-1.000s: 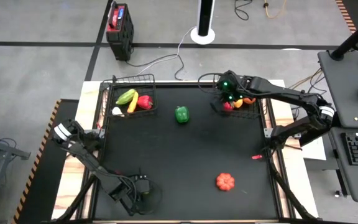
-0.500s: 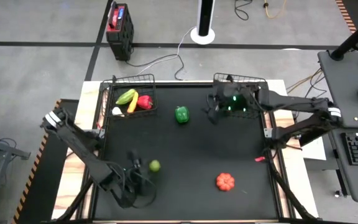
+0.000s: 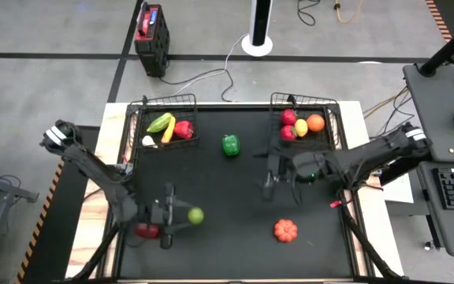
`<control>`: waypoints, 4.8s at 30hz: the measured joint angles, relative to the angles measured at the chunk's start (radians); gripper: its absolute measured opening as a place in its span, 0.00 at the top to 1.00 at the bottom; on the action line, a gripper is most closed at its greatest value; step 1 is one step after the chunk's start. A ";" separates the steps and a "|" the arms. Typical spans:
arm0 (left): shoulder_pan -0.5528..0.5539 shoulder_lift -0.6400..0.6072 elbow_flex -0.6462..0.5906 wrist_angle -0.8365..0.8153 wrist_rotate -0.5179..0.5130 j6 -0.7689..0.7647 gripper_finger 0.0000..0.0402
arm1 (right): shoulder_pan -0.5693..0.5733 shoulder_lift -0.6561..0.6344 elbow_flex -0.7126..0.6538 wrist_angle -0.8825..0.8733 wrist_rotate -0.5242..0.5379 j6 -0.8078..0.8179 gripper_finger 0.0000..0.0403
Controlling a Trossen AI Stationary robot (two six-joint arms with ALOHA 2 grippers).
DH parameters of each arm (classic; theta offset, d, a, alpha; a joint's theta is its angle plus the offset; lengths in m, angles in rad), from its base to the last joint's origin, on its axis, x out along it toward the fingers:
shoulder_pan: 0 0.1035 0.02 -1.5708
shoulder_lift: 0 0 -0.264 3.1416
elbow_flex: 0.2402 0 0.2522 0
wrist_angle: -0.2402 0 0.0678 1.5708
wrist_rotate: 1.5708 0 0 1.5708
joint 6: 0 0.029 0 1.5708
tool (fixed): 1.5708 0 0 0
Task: Sort produce into baskets
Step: Put the lime into the right wire basket
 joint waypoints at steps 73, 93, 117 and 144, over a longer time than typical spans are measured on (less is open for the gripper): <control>0.144 0.005 -0.131 0.286 0.075 -0.644 0.51 | 0.161 0.654 0.355 0.503 0.220 -0.763 0.34; 0.144 0.004 -0.130 0.298 0.073 -0.638 0.50 | 0.135 0.655 0.359 0.491 0.212 -0.822 0.29; 0.146 -0.057 -0.130 0.182 0.058 -0.513 0.34 | 0.141 0.630 0.360 0.472 0.419 -0.777 0.45; 0.146 -0.101 -0.120 -0.023 0.067 -0.520 0.27 | -0.412 0.151 0.356 -0.823 0.081 0.336 0.46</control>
